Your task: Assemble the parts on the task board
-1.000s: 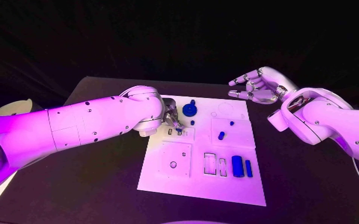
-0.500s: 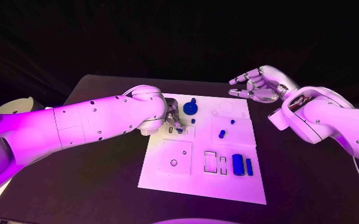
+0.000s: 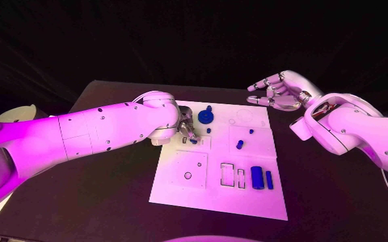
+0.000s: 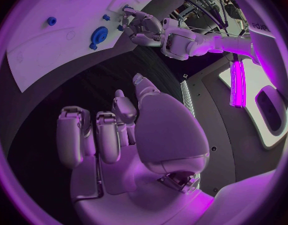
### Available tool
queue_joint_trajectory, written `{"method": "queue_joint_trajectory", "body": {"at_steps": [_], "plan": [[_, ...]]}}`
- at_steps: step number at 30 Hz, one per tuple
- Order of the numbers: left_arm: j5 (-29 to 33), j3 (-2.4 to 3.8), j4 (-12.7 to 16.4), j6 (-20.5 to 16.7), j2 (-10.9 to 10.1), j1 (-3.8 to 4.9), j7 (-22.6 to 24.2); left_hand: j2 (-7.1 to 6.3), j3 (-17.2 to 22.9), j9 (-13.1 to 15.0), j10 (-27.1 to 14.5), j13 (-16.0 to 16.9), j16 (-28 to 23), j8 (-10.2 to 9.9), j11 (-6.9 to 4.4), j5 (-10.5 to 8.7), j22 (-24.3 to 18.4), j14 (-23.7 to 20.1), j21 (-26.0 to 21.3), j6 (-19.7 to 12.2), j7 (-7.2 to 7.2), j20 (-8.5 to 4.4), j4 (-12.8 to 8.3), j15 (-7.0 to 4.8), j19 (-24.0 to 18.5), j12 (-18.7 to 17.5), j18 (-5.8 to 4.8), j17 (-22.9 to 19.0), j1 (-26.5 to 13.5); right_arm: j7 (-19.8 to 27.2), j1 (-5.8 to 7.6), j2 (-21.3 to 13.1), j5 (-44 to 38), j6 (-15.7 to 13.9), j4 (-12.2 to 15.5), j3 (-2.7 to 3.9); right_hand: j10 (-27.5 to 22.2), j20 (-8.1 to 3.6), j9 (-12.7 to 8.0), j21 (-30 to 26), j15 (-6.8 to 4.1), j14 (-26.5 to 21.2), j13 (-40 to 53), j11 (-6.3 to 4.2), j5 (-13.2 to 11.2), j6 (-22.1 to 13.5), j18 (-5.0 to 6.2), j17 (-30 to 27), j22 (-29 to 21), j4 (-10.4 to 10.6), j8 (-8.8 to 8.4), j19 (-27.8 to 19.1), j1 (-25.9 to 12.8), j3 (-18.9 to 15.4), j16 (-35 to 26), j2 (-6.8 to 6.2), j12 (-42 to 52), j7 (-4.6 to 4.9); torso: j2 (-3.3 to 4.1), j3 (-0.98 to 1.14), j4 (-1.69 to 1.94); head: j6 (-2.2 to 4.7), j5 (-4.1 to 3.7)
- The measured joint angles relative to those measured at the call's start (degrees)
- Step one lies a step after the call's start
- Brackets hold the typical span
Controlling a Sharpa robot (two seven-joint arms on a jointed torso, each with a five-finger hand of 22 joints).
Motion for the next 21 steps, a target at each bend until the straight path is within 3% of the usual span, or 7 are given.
{"method": "queue_joint_trajectory", "body": {"at_steps": [21], "plan": [[-0.07,0.00,-0.24,1.94,0.03,0.02,0.01,0.39,0.21,0.51,0.20,0.22,0.00,0.24,-0.20,-0.17,-0.01,0.00,0.00,0.09,0.09,0.00,0.10,0.00,0.00,0.00,0.00,0.04,-0.25,0.02,-0.02,0.07,-0.01,0.20,-0.04,0.00,0.00,0.00,0.00,0.00,0.00,0.00,0.00,0.00,0.00,0.00,0.00,-0.01,0.00,0.00,0.00,0.00,0.00,0.00,0.00,0.00,0.00,0.00,0.01,-0.01,0.00,-0.29,0.04]]}}
